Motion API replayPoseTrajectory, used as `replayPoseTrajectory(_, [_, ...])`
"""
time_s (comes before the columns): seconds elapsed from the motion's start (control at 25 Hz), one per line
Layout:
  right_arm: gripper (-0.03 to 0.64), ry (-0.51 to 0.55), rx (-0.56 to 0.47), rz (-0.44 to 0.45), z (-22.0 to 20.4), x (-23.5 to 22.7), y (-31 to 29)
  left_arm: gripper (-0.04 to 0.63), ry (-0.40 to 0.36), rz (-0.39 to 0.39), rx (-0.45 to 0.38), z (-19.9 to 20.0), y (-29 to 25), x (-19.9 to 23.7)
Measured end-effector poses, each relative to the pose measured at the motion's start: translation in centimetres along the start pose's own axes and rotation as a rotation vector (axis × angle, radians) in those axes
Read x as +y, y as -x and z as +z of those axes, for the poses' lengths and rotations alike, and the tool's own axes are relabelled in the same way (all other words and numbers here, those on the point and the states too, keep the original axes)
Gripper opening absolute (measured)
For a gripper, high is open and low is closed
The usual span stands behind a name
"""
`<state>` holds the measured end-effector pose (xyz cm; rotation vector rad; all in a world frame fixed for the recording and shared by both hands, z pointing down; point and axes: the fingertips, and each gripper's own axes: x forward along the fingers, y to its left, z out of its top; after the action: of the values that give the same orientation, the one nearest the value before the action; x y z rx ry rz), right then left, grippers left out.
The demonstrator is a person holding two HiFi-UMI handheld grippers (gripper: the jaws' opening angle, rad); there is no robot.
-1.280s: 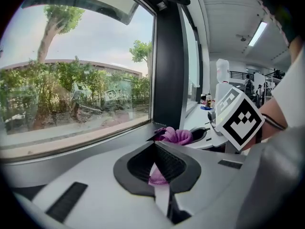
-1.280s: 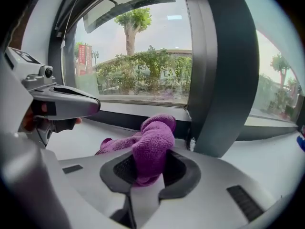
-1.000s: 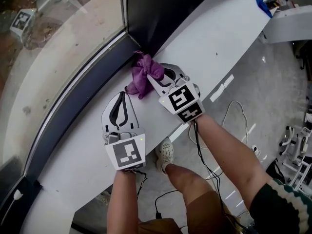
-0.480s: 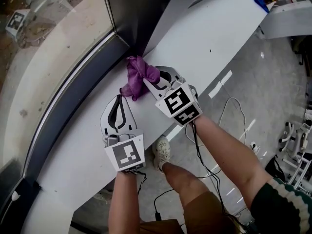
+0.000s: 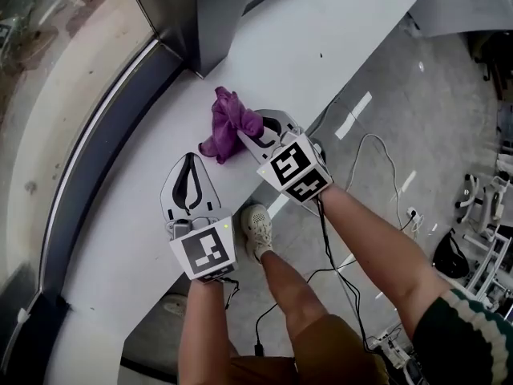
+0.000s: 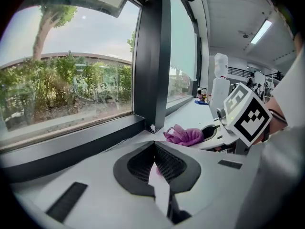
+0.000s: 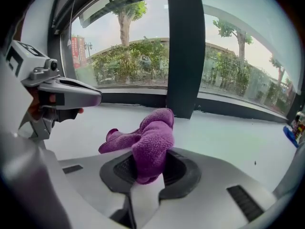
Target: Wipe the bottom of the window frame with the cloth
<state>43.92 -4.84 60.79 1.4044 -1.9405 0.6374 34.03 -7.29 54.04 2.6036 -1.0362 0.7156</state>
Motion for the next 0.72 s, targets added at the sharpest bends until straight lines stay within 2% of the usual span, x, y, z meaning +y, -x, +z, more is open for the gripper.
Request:
replayPoseTrajectory(0.48, [0.103, 0.0, 0.039, 0.031, -5.2, 1.9, 3.3, 0.008, 0.022, -0.02, 0.058, -2.1, 1.6, -3.1])
replayPoseTrajectory(0.72, [0.103, -0.02, 0.049, 0.036, -6.8, 2.6, 4.7, 0.008, 0.022, -0.041, 0.089, -4.4, 2.7, -5.3])
